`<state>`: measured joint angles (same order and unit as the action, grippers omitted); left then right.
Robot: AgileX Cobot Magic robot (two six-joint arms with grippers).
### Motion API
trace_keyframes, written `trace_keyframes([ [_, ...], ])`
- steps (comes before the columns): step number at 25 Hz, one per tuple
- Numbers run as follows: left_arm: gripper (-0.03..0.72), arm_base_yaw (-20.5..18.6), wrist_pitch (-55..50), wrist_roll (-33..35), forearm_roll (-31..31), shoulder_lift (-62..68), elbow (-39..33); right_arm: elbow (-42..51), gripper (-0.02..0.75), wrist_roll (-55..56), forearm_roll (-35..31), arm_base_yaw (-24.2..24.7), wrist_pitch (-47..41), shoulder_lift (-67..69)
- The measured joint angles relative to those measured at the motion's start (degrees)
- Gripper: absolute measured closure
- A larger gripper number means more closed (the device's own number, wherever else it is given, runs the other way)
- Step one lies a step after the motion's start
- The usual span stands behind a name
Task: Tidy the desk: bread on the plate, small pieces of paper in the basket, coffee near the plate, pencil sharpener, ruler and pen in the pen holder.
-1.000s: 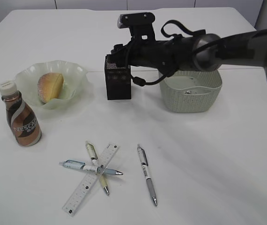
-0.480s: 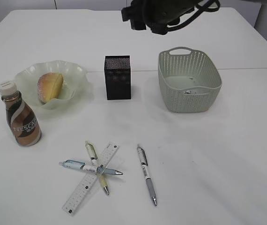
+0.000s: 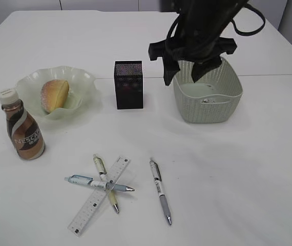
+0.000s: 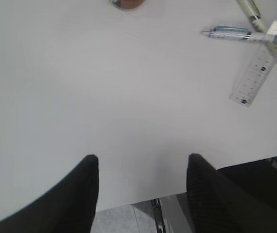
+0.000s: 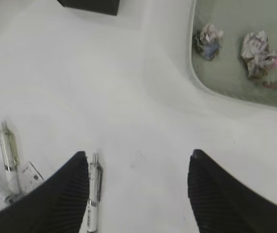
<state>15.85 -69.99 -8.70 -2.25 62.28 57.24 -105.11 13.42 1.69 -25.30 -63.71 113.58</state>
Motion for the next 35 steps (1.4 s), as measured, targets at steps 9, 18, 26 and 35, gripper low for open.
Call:
trace_keyframes([
  [9,0.212,9.04,7.12,0.13,2.25,4.42,0.11,0.0,0.267,-2.89,-0.48,0.0,-6.64,0.0],
  [18,0.211,15.91,12.73,0.37,2.77,20.46,0.13,0.0,0.267,-3.83,-2.27,0.0,-6.86,-0.12],
  [26,0.211,22.88,20.36,0.88,4.93,31.16,0.23,0.0,0.267,-4.75,-2.49,0.0,-7.04,-0.12],
  [35,0.211,24.32,24.12,2.07,5.2,39.29,3.84,0.0,0.267,-5.38,-2.49,0.0,-7.04,-0.12],
])
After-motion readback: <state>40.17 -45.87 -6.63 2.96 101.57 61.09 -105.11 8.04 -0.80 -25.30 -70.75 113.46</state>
